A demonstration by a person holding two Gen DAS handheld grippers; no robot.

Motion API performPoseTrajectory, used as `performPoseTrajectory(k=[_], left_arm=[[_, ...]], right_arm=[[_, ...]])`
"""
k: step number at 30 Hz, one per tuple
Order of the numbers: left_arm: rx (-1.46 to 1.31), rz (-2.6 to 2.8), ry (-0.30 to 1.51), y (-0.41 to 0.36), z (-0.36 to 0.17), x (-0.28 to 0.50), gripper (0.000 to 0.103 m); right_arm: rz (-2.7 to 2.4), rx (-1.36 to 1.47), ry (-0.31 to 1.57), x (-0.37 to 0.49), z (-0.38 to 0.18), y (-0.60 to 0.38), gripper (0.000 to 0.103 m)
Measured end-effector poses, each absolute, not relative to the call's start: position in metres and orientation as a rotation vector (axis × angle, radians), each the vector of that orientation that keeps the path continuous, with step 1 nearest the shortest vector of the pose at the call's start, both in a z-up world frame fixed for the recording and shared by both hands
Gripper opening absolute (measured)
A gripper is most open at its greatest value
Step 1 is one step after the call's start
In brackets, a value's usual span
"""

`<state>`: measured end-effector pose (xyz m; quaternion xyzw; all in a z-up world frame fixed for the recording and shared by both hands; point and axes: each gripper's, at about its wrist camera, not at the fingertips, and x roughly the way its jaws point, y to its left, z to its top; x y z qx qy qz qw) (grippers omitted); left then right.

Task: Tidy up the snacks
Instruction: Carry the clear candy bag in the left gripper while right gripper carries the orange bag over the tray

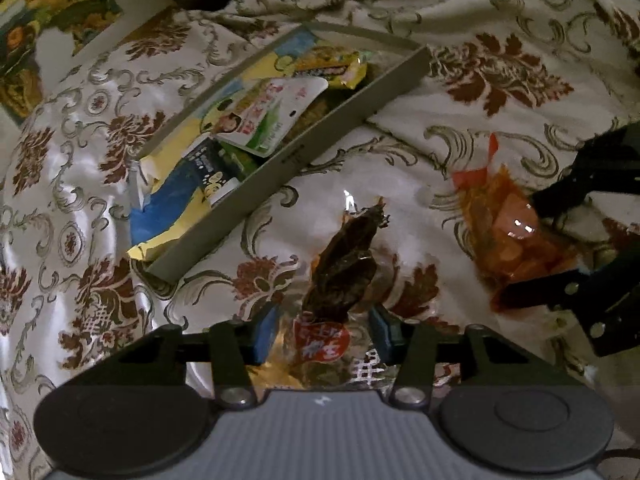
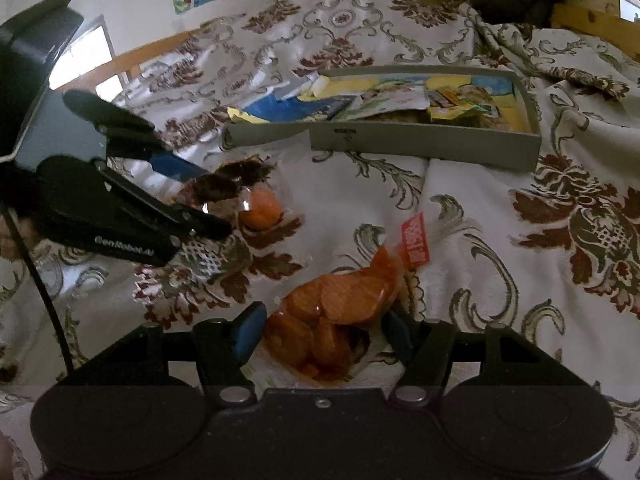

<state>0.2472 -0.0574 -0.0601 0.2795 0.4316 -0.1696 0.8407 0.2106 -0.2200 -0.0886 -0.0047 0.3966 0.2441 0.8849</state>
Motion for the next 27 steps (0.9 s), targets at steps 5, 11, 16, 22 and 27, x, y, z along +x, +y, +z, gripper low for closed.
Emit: performPoseTrajectory(k=[5,11,16,22,27], left_arm=[[0.499,-0.276,0.887,-0.051,-0.058,0.247,0.053],[0.446,-0.214,0.857,-0.043,-0.056,0.248,0.053],[0.436,-0.193,0.827,-0.042,-0.051,0.246,0.053],[0.427,-0.182,0.792,-0.044,-0.043,0.242,0.053],[0.413,-0.186,0.775,-0.045,-0.039,0.238,0.053]], right_arm=[[0.531,0.057,0.795,0.214,-0.092,-0.223,0.067],[0.550,0.092,0.806,0.218,-0.103,-0.222,0.080],[0.547,0.016,0.785,0.213,-0.104,-0.212,0.064],[0.530,-0.046,0.737,0.205,-0.100,-0.207,0.063],[0.499,-0.045,0.693,0.204,-0.095,-0.211,0.063]])
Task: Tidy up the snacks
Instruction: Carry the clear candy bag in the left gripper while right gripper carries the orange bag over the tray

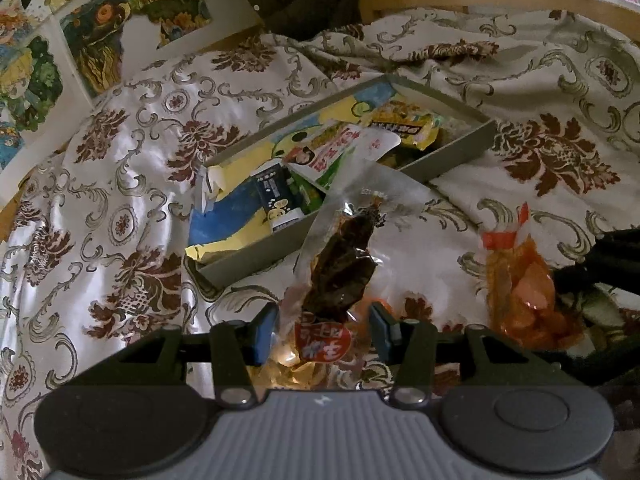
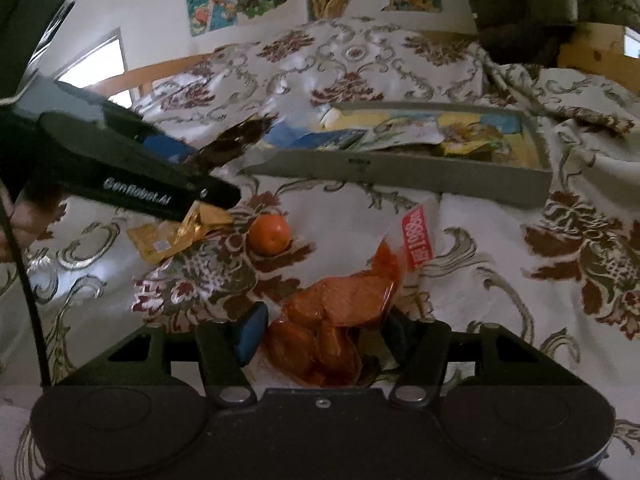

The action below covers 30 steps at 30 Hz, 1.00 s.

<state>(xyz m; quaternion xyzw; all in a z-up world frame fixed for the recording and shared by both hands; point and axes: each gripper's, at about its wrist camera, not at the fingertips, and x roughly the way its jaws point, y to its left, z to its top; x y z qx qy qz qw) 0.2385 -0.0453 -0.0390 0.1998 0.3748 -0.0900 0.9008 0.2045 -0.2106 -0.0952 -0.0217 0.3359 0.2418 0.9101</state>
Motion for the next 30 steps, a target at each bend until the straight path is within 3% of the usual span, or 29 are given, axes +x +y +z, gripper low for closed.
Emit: performPoseTrajectory(k=[16,30], left_arm=[[0.331,-0.152,0.733,-0.038,-0.023,0.247,0.053],[0.150,-0.070,0.699,-0.033,-0.003,0.347,0.053]], right_arm=[[0.448,0.110,0.637,0.215,-0.075,-0.234,0.063],[0.477,0.090,0.509,0.320,-0.035,-0.234,0.063]])
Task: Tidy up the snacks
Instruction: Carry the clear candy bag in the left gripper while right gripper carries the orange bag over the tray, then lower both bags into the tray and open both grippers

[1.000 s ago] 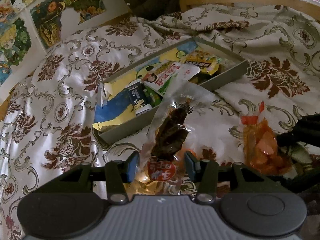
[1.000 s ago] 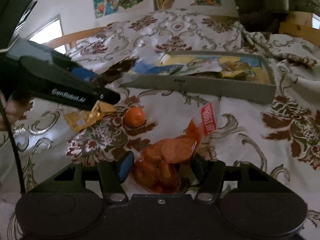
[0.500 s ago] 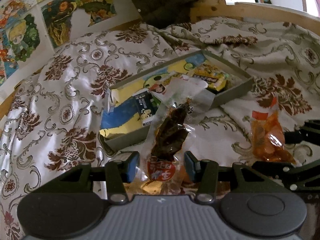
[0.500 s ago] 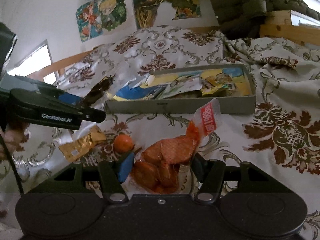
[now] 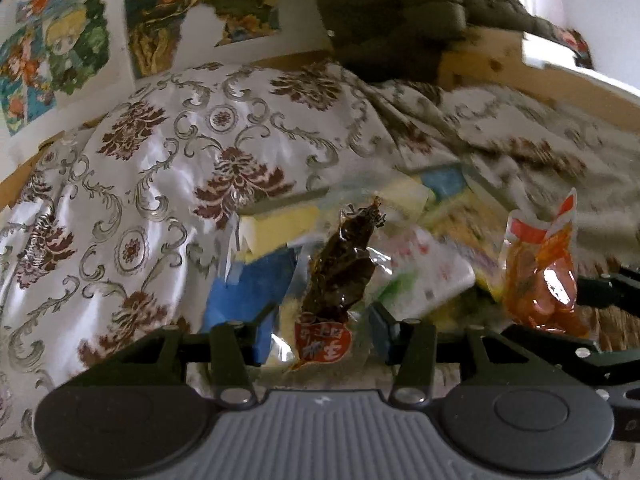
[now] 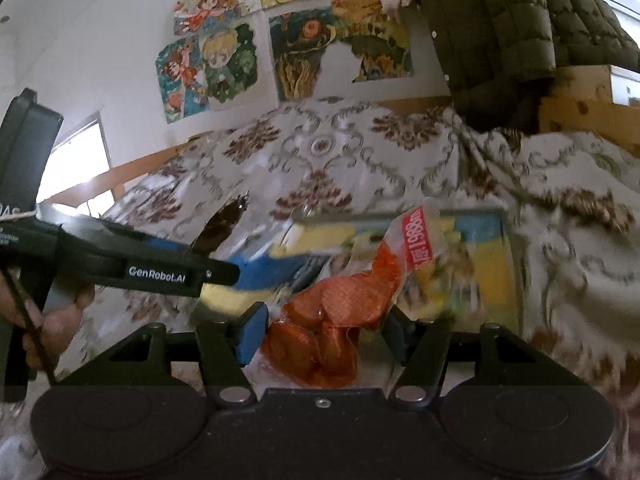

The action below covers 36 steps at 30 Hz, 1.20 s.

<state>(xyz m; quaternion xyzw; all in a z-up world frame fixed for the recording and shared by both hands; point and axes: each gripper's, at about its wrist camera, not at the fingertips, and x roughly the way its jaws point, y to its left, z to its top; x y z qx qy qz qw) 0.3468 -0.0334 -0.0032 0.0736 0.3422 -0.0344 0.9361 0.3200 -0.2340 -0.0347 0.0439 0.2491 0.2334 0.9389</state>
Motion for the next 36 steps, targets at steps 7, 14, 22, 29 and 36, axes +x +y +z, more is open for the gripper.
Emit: performPoseTrajectory(k=[7,14,22,29,36], left_arm=[[0.075,-0.001,0.729,-0.032,-0.013,0.409,0.053],[-0.015,0.046,0.803,-0.019,-0.039,0.445,0.053],[-0.049,0.076,0.855,-0.012,-0.062,0.452,0.053],[-0.050,0.085,0.873,-0.015,-0.066,0.454,0.053],[-0.033,0.084,0.886,-0.021,-0.069,0.455,0.054]], right_arm=[[0.438,0.070,0.500,0.394,-0.038,-0.226,0.063],[0.420,0.045,0.542,0.439,-0.050,-0.217,0.063],[0.414,0.023,0.592,0.449,-0.067,-0.208,0.063],[0.418,0.017,0.597,0.448,-0.071,-0.206,0.064],[0.423,0.004,0.600,0.448,-0.070,-0.207,0.066]])
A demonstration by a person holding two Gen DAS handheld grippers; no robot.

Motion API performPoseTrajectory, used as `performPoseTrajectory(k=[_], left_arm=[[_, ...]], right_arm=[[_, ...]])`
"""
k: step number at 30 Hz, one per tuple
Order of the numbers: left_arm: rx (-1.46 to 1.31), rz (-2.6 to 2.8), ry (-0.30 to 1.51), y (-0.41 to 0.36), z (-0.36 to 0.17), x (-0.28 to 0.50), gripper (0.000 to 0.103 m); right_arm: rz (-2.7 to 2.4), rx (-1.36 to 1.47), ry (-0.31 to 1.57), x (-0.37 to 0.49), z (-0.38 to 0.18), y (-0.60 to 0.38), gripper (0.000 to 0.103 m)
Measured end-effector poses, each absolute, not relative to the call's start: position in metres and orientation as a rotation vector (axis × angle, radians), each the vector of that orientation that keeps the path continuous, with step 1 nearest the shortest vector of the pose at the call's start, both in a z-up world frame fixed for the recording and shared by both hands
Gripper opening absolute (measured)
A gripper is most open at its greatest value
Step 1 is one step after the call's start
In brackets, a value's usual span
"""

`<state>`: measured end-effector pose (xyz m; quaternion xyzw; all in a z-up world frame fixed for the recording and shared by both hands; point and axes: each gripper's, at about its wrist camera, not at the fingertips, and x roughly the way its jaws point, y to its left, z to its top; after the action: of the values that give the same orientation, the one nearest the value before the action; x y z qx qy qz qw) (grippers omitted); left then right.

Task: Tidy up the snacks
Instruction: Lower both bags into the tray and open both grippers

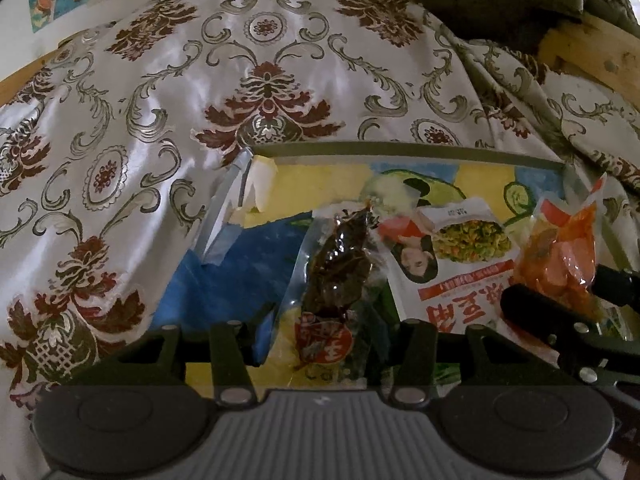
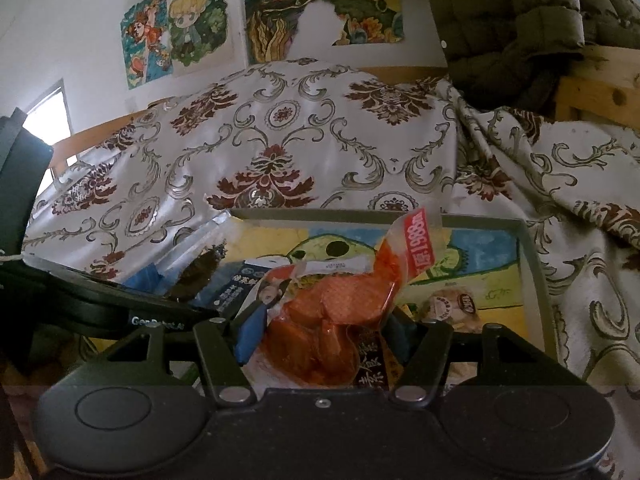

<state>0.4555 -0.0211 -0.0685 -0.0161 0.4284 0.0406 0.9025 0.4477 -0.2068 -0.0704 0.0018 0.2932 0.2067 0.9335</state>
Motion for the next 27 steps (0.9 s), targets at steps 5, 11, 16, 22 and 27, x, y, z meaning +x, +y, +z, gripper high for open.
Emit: performPoseTrajectory(k=[5,11,16,22,27], left_arm=[[-0.052,0.089,0.897,-0.022,-0.072,0.455,0.055],[-0.084,0.090,0.880,-0.019,-0.068,0.452,0.073],[-0.129,0.074,0.835,-0.013,-0.059,0.438,0.080],[-0.178,0.075,0.733,-0.007,-0.047,0.404,0.091],[-0.207,0.103,0.641,-0.005,-0.033,0.363,0.102]], right_arm=[[0.421,-0.015,0.600,0.447,-0.069,-0.211,0.076],[0.419,-0.035,0.595,0.445,-0.061,-0.217,0.087],[0.404,-0.029,0.572,0.432,-0.053,-0.228,0.096],[0.354,0.025,0.528,0.409,-0.041,-0.249,0.102],[0.329,0.042,0.519,0.388,-0.029,-0.259,0.102]])
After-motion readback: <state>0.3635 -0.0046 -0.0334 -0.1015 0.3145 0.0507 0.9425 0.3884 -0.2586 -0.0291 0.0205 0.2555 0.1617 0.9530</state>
